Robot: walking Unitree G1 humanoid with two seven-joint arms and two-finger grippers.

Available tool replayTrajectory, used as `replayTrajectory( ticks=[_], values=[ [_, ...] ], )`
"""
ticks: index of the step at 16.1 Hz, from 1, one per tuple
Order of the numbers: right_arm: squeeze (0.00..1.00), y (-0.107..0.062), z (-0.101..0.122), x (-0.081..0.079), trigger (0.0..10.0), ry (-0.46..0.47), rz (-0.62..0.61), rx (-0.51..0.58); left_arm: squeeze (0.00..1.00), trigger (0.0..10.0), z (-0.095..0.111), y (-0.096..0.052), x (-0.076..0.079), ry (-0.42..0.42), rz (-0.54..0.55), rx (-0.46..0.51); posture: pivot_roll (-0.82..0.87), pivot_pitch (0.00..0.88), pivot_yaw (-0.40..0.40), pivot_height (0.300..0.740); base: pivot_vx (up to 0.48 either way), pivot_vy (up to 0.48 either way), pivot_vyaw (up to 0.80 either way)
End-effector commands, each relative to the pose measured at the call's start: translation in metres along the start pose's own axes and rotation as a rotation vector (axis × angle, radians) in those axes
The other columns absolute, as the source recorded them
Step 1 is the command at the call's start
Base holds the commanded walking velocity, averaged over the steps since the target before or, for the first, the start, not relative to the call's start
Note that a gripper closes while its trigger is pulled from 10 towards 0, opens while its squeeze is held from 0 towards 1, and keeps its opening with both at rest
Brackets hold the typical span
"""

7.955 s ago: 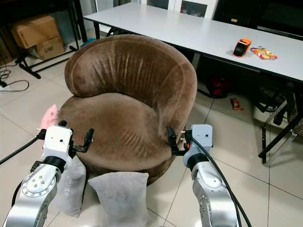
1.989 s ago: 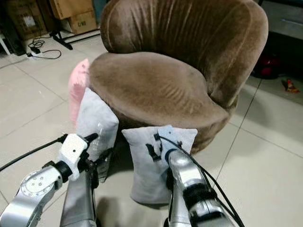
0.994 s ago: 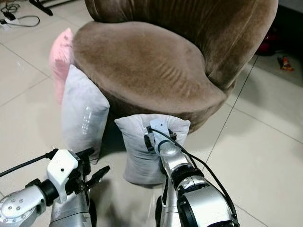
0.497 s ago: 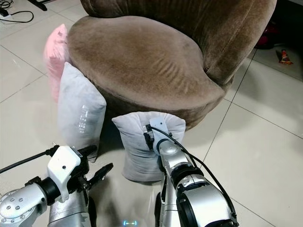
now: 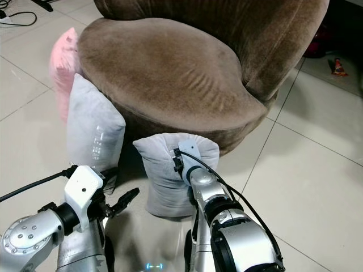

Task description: Move the pillow to the sofa from floor

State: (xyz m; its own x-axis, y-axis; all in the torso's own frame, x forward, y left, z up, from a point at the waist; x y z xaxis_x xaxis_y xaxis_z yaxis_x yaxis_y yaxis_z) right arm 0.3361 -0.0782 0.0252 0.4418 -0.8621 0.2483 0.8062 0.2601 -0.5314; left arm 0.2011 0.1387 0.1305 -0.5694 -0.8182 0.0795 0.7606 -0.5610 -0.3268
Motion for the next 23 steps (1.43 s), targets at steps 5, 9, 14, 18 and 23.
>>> replayTrajectory(
  ticks=[5,9,14,18,23],
  values=[
    [0.00,-0.002,-0.018,-0.007,0.0,0.002,0.041,-0.071,0.00,10.0,0.007,0.002,0.001,-0.012,-0.005,-0.004,0.12,0.196,-0.098,0.446,0.000,0.000,0.00],
    [0.00,-0.002,-0.017,-0.010,0.0,-0.004,0.061,-0.059,0.00,10.0,0.011,0.005,0.002,-0.008,-0.004,0.000,0.12,0.180,-0.101,0.446,0.000,0.000,0.00],
    [0.00,-0.007,-0.022,-0.043,0.0,-0.092,0.294,0.029,0.00,10.0,-0.009,-0.003,-0.005,-0.027,0.003,-0.003,0.11,0.098,-0.113,0.446,0.000,0.000,0.00],
    [0.00,-0.011,-0.024,-0.044,0.0,-0.044,0.337,0.097,0.00,10.0,-0.024,-0.014,-0.029,-0.033,0.034,0.017,0.12,0.000,-0.141,0.446,0.000,0.000,0.00],
    [0.00,-0.011,0.019,0.012,0.0,0.340,0.165,0.336,0.00,10.0,-0.015,-0.012,-0.037,0.000,0.052,0.113,0.13,0.000,-0.146,0.446,0.000,0.000,0.00]
  ],
)
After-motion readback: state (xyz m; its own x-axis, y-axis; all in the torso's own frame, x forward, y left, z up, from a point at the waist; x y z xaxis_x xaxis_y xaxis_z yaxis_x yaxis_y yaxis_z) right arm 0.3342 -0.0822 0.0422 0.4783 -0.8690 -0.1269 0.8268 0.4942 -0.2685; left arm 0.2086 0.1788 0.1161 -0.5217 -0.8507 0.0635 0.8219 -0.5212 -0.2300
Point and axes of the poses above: a point about 5 cm out from each wrist's last joint towards the gripper, its own y axis pointing out of the wrist towards the gripper, its own z axis along the axis of the wrist's last joint, x = y × z, the point moved 1 cm from there along y, pointing out of the wrist towards the gripper, and after that the axes turned 14 degrees about -y, right-handed, at the moved point
